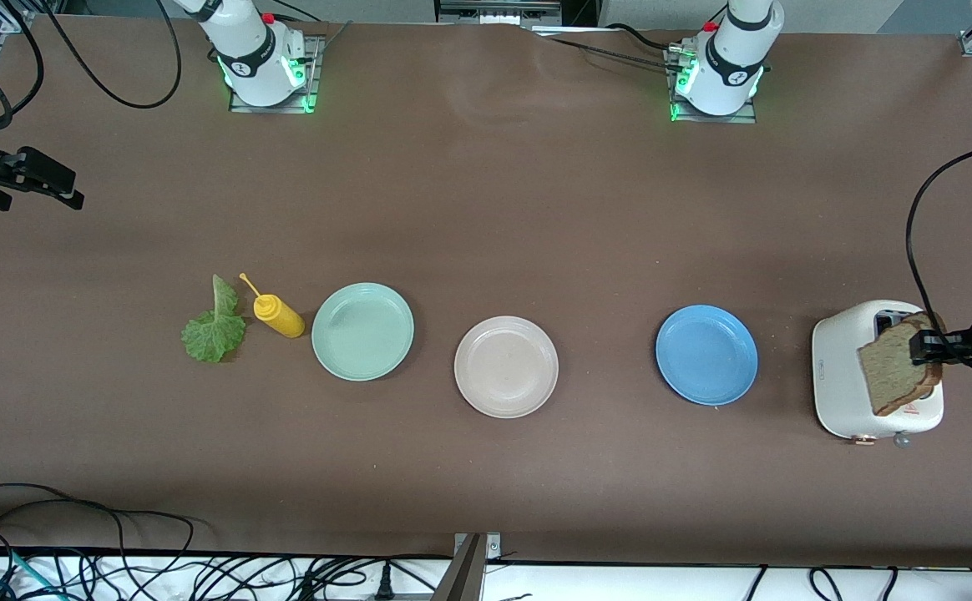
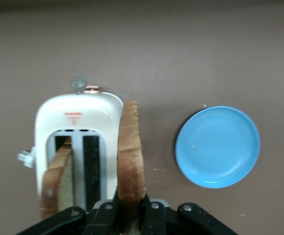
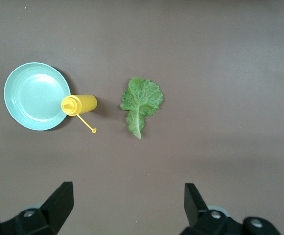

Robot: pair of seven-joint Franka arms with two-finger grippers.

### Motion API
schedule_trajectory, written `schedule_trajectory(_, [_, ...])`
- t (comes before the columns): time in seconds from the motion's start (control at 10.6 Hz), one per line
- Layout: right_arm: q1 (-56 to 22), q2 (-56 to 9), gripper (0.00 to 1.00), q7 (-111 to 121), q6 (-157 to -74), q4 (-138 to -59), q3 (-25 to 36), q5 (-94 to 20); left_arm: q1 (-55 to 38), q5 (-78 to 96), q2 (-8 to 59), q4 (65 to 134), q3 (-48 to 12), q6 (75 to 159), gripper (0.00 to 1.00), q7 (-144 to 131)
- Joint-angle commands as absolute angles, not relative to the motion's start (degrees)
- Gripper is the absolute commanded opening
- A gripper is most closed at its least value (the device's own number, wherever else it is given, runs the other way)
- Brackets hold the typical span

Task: Make sandwich on beige plate with both arms
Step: 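Lift the bread slice up out of the toaster with the left gripper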

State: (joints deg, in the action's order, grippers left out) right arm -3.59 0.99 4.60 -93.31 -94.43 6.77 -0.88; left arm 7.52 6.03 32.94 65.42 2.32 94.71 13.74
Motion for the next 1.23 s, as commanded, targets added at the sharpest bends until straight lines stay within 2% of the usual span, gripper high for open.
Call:
schedule_trajectory(0.0, [-3.16,0.62,1.0,4.22,-92.29,-93.34,6.59,-1.58,7.47,14.63,34.01,63.98,1.68,92.37,0.0,8.29])
schedule_trajectory(0.38, [-3.16,0.62,1.0,4.31,-92.29,-93.34,6.59,-1.58,3.88,31.77,38.66,64.51,1.58,92.37,0.0,-0.07])
schedule_trajectory(1.14, [-3.16,0.62,1.0,4.31,-92.29,-93.34,6.59,-1.58,-5.53,41.56,42.27,66.35,1.58,96.5,0.0,-15.27])
